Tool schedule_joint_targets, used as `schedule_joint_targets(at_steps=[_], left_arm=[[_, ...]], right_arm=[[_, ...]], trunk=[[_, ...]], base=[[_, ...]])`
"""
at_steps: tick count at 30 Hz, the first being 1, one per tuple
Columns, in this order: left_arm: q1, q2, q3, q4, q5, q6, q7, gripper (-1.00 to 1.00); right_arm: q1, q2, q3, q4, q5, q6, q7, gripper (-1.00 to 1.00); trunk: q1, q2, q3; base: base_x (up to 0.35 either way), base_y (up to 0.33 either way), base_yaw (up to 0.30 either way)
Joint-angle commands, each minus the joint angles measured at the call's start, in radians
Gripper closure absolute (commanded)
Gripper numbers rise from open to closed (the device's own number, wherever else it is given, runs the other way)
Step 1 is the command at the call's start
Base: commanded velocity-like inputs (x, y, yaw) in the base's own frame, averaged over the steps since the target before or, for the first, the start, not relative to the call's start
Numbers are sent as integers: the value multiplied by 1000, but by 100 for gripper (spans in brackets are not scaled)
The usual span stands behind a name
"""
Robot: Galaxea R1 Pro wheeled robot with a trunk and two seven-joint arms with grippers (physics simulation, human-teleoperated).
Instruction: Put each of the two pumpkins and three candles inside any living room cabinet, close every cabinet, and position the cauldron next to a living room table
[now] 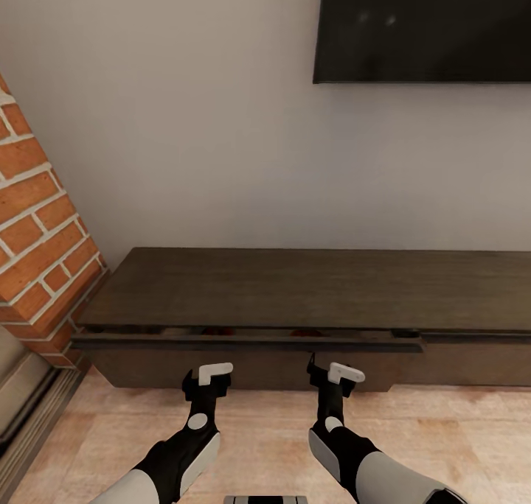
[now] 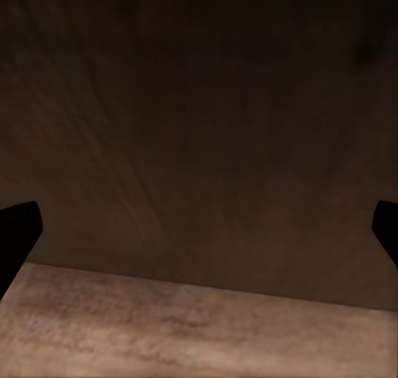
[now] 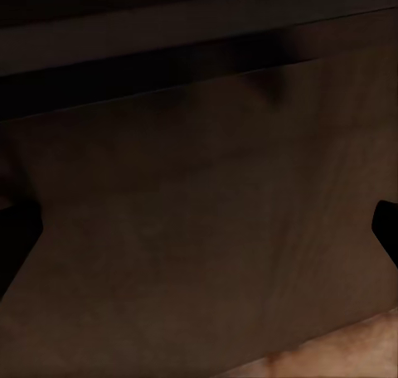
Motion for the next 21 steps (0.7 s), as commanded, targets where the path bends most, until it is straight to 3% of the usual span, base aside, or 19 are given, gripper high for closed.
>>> schedule_joint_targets(at_steps=[1, 11, 21], left_arm=[[-1, 1, -8, 1, 10, -6, 6, -100], [-1, 1, -8, 1, 11, -6, 7, -100], [-1, 1, -8, 1, 11, -6, 7, -100]], right_arm=[[-1, 0, 9, 0, -6, -2, -6, -100], [-1, 0, 9, 0, -6, -2, -6, -100], [-1, 0, 9, 0, -6, -2, -6, -100]], trunk=[[0, 0, -1], [0, 0, -1], [0, 0, -1]], base=[[14, 0, 0], [146, 0, 0], [56, 0, 0]])
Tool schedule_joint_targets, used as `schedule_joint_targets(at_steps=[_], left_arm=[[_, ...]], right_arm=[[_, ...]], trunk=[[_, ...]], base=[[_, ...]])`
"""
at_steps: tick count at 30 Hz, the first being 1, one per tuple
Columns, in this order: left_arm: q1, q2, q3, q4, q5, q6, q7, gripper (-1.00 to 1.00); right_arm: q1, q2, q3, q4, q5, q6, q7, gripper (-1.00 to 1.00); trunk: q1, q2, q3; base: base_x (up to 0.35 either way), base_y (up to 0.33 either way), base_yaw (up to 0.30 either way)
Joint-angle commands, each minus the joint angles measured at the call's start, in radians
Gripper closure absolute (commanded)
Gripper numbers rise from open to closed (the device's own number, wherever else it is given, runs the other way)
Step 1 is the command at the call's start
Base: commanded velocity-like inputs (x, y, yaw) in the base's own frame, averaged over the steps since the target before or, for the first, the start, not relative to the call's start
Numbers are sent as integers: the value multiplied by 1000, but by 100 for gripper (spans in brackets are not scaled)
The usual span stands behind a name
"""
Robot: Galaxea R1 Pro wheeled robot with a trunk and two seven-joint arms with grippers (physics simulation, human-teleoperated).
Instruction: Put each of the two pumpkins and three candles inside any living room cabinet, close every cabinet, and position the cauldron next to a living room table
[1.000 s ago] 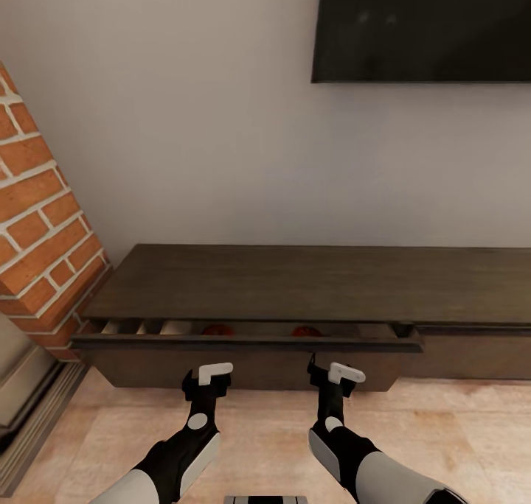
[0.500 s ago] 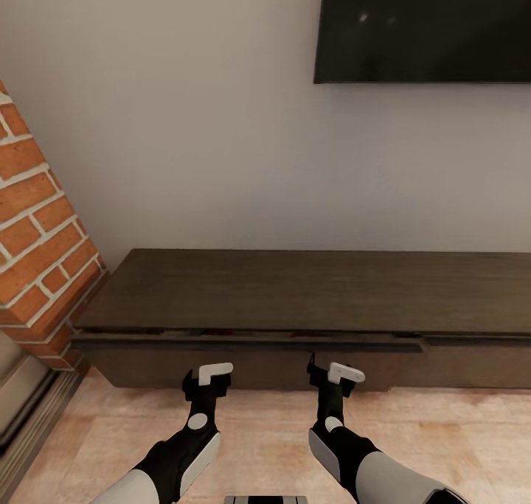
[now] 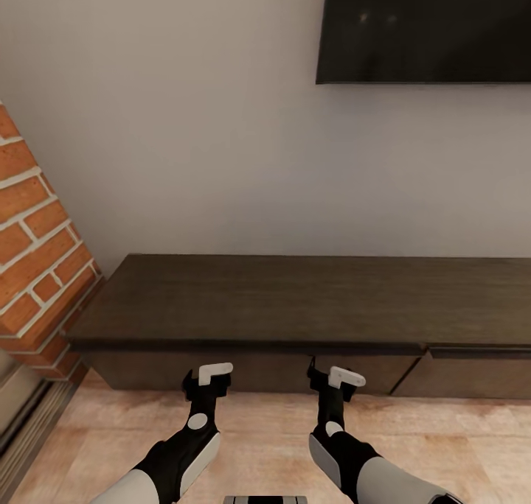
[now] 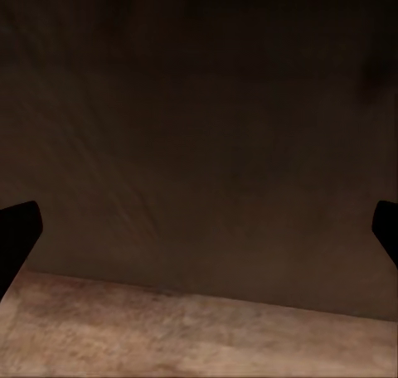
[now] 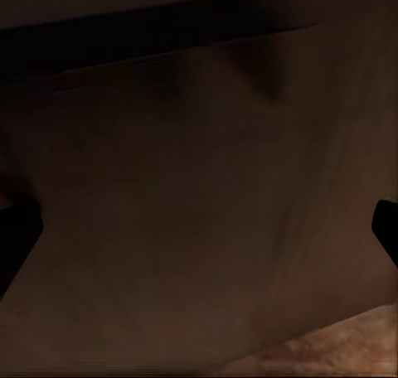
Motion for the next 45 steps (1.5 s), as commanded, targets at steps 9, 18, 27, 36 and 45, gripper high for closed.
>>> schedule_joint_targets(at_steps=[9, 18, 27, 36, 45], left_arm=[[-1, 1, -9, 1, 10, -7, 6, -100], [-1, 2, -10, 1, 10, -7, 6, -100], [-1, 2, -10, 1, 10, -7, 6, -100], [-1, 1, 1, -40, 14, 88, -2, -100], [-1, 92, 7, -404, 85, 594, -5, -100]], right_arm=[[-17, -1, 12, 1, -8, 0, -4, -100], [-17, 0, 12, 1, -8, 0, -4, -100], [-17, 0, 12, 1, -10, 2, -3, -100], [-18, -2, 5, -12, -19, 131, 156, -100], [-19, -2, 1, -16, -20, 247, 231, -100]], trunk=[[0, 0, -1], [0, 0, -1], [0, 0, -1], [0, 0, -1], [0, 0, -1]], base=[[-86, 0, 0], [-334, 0, 0], [-340, 0, 0], [-328, 0, 0], [-50, 0, 0]])
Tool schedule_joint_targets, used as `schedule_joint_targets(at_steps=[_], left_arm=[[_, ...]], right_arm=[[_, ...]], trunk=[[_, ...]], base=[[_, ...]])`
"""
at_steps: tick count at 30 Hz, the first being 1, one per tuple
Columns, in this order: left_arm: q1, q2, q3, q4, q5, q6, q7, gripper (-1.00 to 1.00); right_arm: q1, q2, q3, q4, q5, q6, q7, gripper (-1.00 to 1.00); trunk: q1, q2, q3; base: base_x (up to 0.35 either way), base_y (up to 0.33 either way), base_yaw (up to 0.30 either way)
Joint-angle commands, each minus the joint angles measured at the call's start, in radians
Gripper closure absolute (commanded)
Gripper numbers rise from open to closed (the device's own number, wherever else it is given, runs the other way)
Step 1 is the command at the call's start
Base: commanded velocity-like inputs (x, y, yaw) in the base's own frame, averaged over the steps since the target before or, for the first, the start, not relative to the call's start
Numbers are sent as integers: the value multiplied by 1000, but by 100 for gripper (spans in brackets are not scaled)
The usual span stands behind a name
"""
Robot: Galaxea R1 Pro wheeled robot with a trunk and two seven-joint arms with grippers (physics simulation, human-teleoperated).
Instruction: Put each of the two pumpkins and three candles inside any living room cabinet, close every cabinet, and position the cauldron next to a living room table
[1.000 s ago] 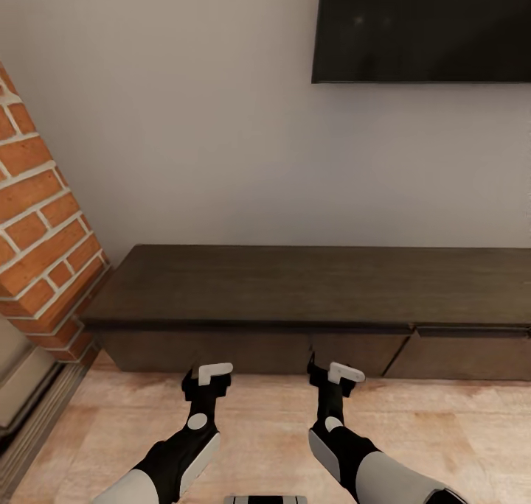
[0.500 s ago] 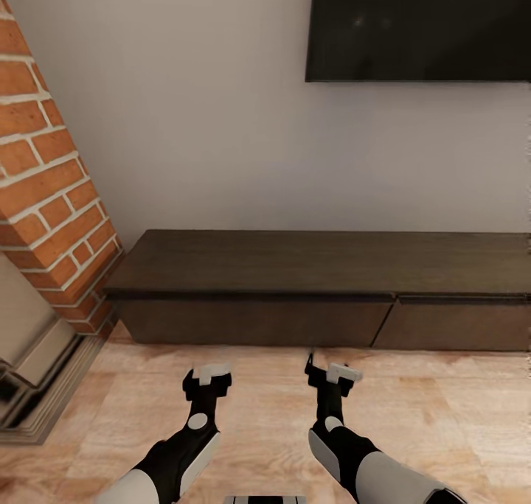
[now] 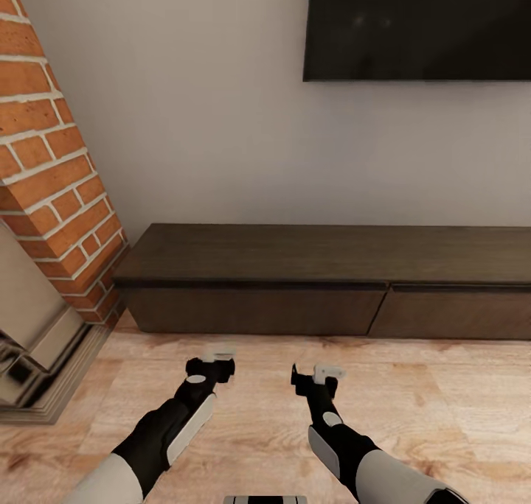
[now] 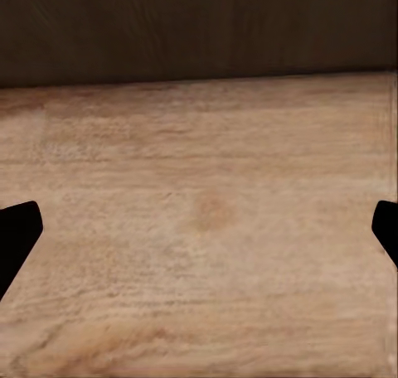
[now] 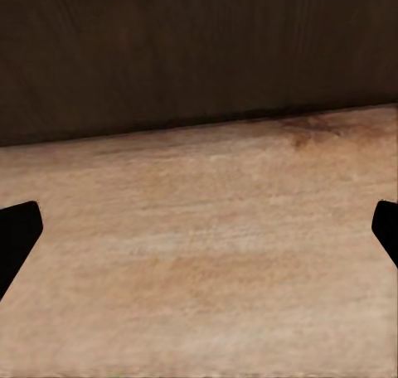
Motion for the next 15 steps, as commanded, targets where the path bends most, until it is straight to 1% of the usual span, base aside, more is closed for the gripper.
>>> schedule_joint_targets(at_steps=[1, 2, 4, 7, 9, 10, 11, 12, 13, 14, 15], left_arm=[[-1, 5, -5, -15, 24, 11, 10, -100], [-1, 14, -5, -49, 59, 32, 12, -100], [-1, 19, -4, -82, 84, 62, 15, -100], [-1, 21, -2, -101, 95, 99, 16, -100], [-1, 27, 9, -112, 100, 142, 16, -100], [-1, 31, 27, -116, 102, 169, 16, -100], [-1, 33, 55, -121, 104, 200, 16, -100], [-1, 35, 91, -127, 106, 233, 15, -100], [-1, 35, 148, -132, 108, 287, 14, -100], [-1, 34, 166, -133, 109, 305, 13, -100], [-1, 33, 198, -135, 109, 336, 11, -100]], right_arm=[[-1, 0, 8, 0, -7, 3, -4, -100], [-1, 0, 6, 0, -8, 25, 8, -100], [-1, 0, 4, 0, -12, 57, 34, -100], [-1, 0, 0, 0, -25, 90, 57, -100], [-1, 0, -1, 0, -31, 108, 64, -100], [-1, 0, -1, 0, -33, 117, 66, -100], [-1, 1, -2, 0, -34, 124, 67, -100], [-1, 2, -2, 0, -35, 132, 68, -100], [-1, 2, -1, 0, -35, 149, 69, -100], [-1, 2, -1, 0, -35, 155, 69, -100], [-1, 3, -1, 0, -36, 168, 70, -100]], trunk=[[0, 0, -1], [0, 0, -1], [0, 0, -1], [0, 0, -1], [0, 0, -1], [0, 0, -1], [0, 0, -1], [0, 0, -1], [-1, 0, 3], [-1, 0, 7], [-2, 0, 11]], base=[[-3, 0, 0], [-2, 0, 0], [-1, 0, 0], [0, 0, 0], [0, 0, 0], [0, 0, 0], [0, 0, 0], [0, 0, 0], [0, 0, 0], [0, 0, 0], [0, 0, 0]])
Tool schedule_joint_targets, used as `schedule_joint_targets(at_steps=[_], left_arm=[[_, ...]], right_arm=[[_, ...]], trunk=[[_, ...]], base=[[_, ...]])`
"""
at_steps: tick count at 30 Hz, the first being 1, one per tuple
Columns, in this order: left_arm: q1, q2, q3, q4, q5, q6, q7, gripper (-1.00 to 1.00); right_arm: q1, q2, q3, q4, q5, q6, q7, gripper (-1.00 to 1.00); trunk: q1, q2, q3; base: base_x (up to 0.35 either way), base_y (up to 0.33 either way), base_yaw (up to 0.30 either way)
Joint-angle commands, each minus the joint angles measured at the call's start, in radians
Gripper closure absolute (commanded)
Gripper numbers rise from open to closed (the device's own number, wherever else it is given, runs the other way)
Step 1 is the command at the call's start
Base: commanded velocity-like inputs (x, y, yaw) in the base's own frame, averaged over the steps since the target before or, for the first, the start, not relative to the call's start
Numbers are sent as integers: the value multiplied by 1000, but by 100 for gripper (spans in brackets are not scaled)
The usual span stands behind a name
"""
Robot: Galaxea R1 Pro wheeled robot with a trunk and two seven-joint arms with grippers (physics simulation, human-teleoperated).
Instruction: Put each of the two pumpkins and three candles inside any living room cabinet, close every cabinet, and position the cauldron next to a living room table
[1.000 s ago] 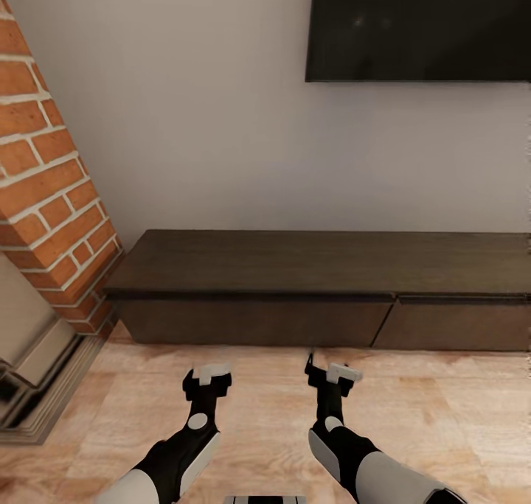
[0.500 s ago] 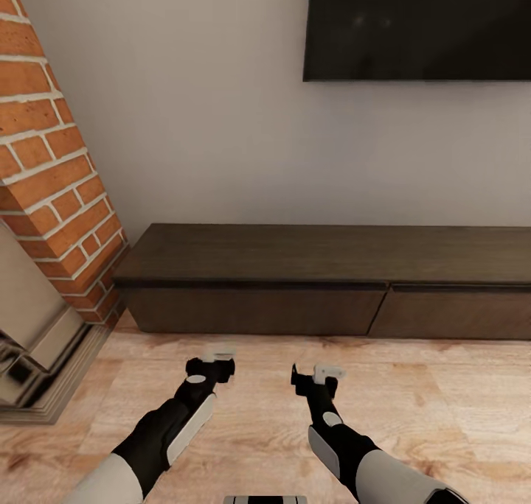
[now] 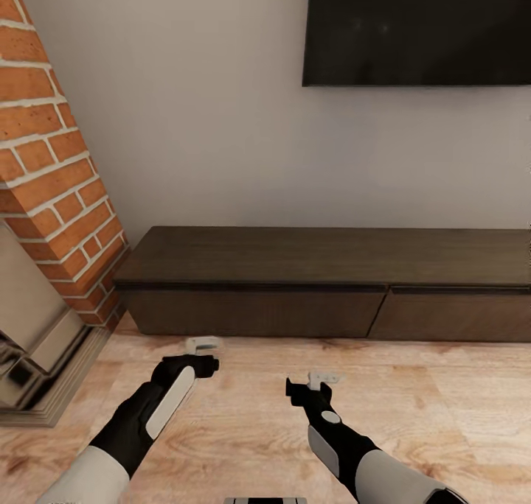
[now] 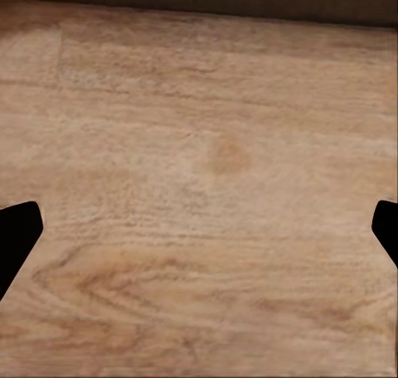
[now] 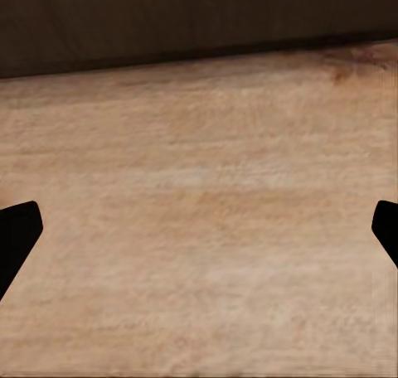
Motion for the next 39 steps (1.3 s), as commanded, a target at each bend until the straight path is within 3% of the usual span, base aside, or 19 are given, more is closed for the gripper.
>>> schedule_joint_targets(at_steps=[1, 4, 10, 13, 14, 18, 28, 34, 39], left_arm=[[-1, 0, 23, -2, 12, 26, 9, -100], [-1, -2, 59, -2, 12, 58, 8, -100], [-1, -1, 87, 7, 12, 69, 10, -100], [-1, -1, 99, 8, 12, 70, 11, -100], [-1, -2, 100, 8, 11, 70, 11, -100], [-1, -3, 100, 8, 11, 70, 12, -100], [-1, -1, 104, 10, 14, 71, 12, -100], [-1, 1, 106, 5, 14, 71, 12, -100], [-1, -2, 145, 2, 17, 72, 12, -100]], right_arm=[[-1, 0, 9, 0, -9, 8, -5, -100], [-1, 0, 9, 0, -9, 25, -5, -100], [-1, -2, 7, -26, -19, 107, -6, -100], [-1, -2, 9, -93, -88, 151, 0, -100], [-1, -3, 11, -129, -129, 160, 5, -100], [-1, -29, 13, -161, -176, 170, 11, -100], [1, -83, 13, -164, -218, 192, 14, -100], [2, -86, 15, -162, -227, 194, 15, -100], [2, -86, 15, -149, -224, 185, 15, -100]], trunk=[[-1, 0, 3], [-2, 1, 15], [-5, 2, 38], [-6, 3, 50], [-6, 3, 53], [-8, 4, 69], [-13, 6, 108], [-15, 8, 131], [-18, 9, 150]], base=[[0, 0, 0], [0, 0, 0], [0, 0, 0], [0, 0, 0], [0, 0, 0], [0, 0, 0], [0, 0, 0], [0, 0, 0], [-18, 0, 0]])
